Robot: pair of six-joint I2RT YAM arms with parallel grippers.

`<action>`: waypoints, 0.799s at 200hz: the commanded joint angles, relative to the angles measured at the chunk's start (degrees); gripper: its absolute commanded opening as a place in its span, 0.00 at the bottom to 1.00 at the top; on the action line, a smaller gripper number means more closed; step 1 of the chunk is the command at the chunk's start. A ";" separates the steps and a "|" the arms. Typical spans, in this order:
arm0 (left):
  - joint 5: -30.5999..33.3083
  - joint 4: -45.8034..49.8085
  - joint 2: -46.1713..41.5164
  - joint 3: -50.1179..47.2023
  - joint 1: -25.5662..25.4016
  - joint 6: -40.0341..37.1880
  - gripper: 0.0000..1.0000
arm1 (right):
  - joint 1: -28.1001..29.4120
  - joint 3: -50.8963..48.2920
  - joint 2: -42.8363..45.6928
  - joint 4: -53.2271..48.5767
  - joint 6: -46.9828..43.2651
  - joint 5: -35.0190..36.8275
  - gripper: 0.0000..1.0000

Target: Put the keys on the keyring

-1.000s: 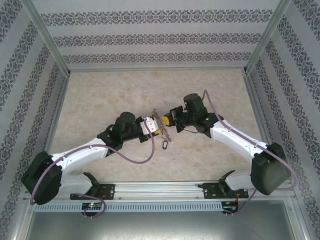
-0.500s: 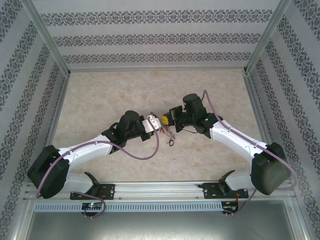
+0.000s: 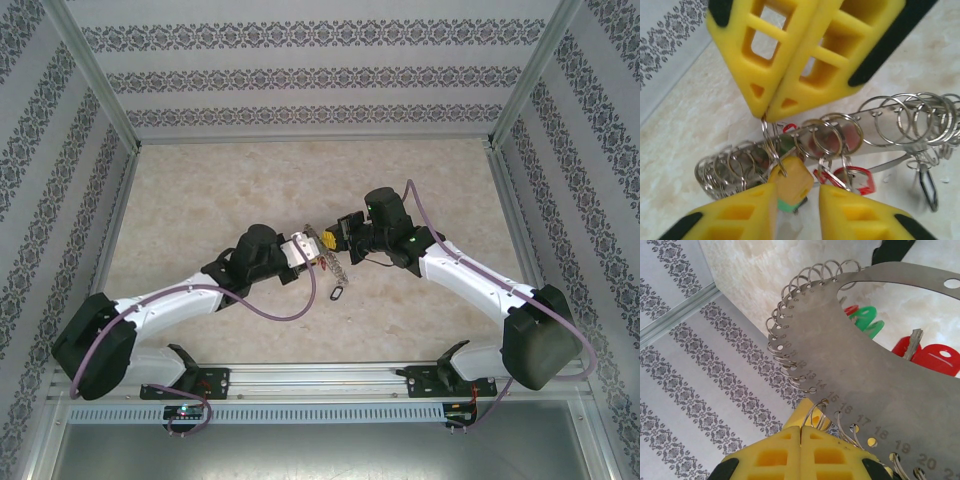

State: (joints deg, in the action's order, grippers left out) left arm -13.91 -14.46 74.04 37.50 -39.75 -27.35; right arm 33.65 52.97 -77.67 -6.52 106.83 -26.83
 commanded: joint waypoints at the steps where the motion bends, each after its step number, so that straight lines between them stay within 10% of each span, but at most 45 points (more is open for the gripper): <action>1: -3.40 -3.30 -4.24 -1.14 0.26 1.12 0.32 | 0.63 -0.87 0.37 2.74 0.91 0.20 0.00; 160: -7.44 -6.77 5.50 4.34 1.87 3.61 0.35 | 1.11 -3.61 -0.10 4.12 0.64 1.04 0.00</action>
State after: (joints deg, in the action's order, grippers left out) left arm -19.38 -17.30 79.29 39.40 -38.50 -25.34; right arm 34.30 49.56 -77.80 -5.39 106.80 -26.20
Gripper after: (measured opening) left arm 0.351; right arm 0.049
